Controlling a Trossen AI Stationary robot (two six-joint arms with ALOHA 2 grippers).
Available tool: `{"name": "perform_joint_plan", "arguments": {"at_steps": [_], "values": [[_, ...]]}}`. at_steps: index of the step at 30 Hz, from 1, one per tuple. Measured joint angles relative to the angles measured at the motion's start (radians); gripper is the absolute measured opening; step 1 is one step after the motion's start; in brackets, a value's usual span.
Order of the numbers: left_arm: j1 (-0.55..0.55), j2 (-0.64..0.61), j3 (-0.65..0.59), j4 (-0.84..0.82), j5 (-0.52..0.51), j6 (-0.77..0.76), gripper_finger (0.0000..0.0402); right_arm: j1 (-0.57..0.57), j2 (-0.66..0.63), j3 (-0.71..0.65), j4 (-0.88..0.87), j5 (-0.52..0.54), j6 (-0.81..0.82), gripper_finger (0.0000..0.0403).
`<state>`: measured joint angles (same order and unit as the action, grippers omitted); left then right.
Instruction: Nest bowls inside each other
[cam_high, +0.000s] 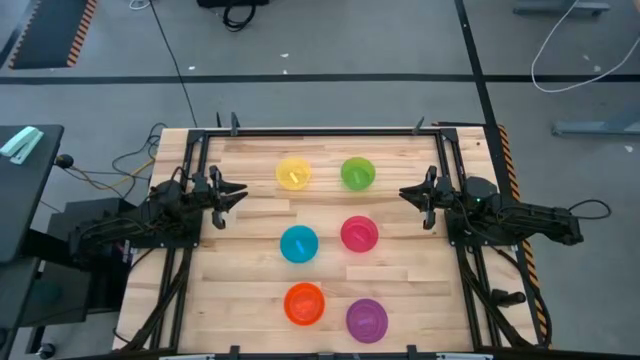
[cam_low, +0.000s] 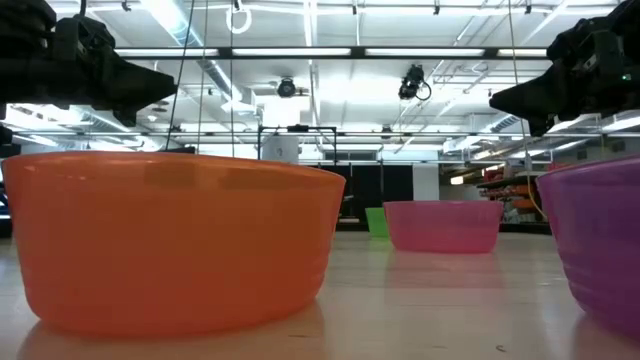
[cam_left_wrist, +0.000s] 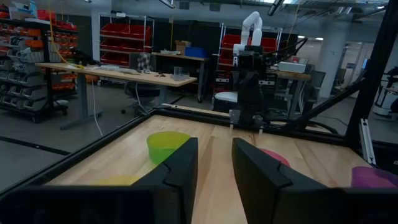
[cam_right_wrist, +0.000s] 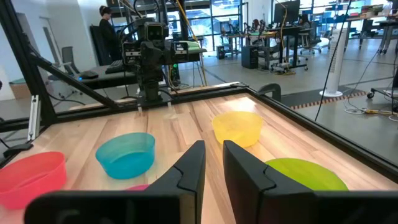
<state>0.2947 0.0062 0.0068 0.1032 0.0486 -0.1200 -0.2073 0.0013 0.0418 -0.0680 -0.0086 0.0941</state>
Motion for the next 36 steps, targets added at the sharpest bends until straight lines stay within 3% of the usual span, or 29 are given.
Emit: {"name": "perform_joint_plan", "arguments": {"at_steps": [36], "values": [[0.0, 0.0, 0.0, 0.014, 0.0, 0.001, 0.0107, 0.0, 0.0, 0.0, 0.004, 0.0, -0.088, 0.0064]]}}
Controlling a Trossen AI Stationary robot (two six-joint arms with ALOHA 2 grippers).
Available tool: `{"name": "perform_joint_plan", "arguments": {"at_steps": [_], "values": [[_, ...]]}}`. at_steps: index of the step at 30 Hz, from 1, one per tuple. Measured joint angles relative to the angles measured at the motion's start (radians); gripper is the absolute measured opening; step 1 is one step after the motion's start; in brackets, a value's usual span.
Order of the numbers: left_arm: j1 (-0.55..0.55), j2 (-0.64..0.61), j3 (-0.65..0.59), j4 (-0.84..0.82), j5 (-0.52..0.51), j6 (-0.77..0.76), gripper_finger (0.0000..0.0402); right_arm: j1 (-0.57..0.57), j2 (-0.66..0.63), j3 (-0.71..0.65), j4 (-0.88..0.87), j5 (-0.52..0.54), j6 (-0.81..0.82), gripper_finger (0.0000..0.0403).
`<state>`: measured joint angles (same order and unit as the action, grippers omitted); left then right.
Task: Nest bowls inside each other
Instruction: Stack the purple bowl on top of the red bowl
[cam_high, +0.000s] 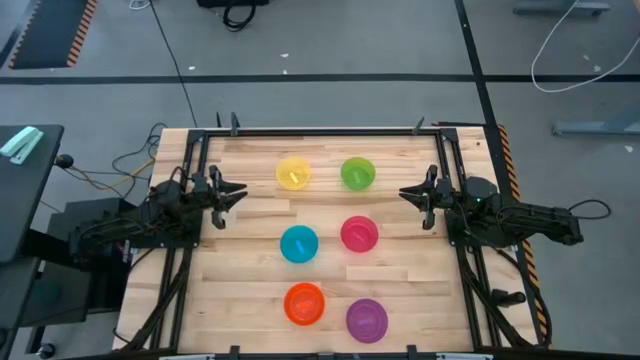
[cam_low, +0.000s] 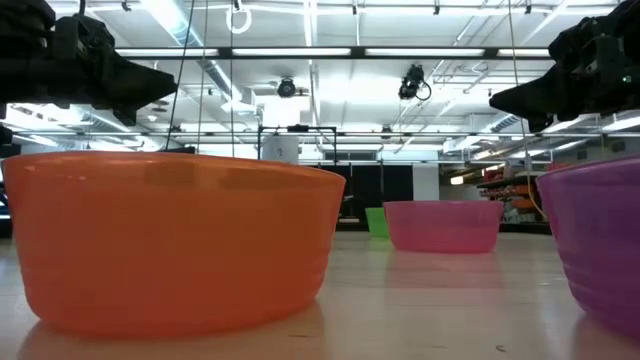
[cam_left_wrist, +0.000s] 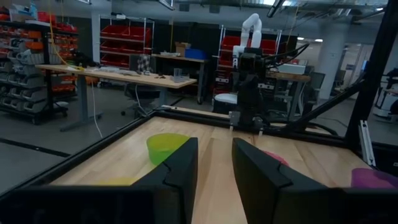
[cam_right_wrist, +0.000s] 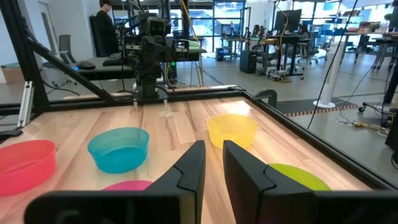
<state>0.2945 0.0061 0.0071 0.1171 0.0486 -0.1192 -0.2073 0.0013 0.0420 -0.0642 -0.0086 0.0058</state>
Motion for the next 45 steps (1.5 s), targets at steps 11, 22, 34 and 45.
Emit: {"name": "perform_joint_plan", "arguments": {"at_steps": [11, 22, 34, 45], "values": [[0.0, 0.0, 0.0, 0.006, 0.0, -0.115, 0.0107, 0.0, 0.0, -0.001, 0.025, 0.0, 0.069, 0.0064], [-0.07, 0.0, 0.0, 0.005, 0.097, -0.166, 0.0107, 0.005, 0.06, 0.045, 0.051, -0.29, 0.305, 0.0064], [-0.211, 0.095, 0.0, 0.011, 0.015, -0.191, 0.0107, 0.104, 0.408, 0.111, -0.011, -0.294, 0.473, 0.0064], [-0.307, 0.349, 0.046, 0.158, -0.001, -0.205, 0.0107, 0.302, 0.783, 0.456, -0.317, -0.111, 0.546, 0.0064]]}}
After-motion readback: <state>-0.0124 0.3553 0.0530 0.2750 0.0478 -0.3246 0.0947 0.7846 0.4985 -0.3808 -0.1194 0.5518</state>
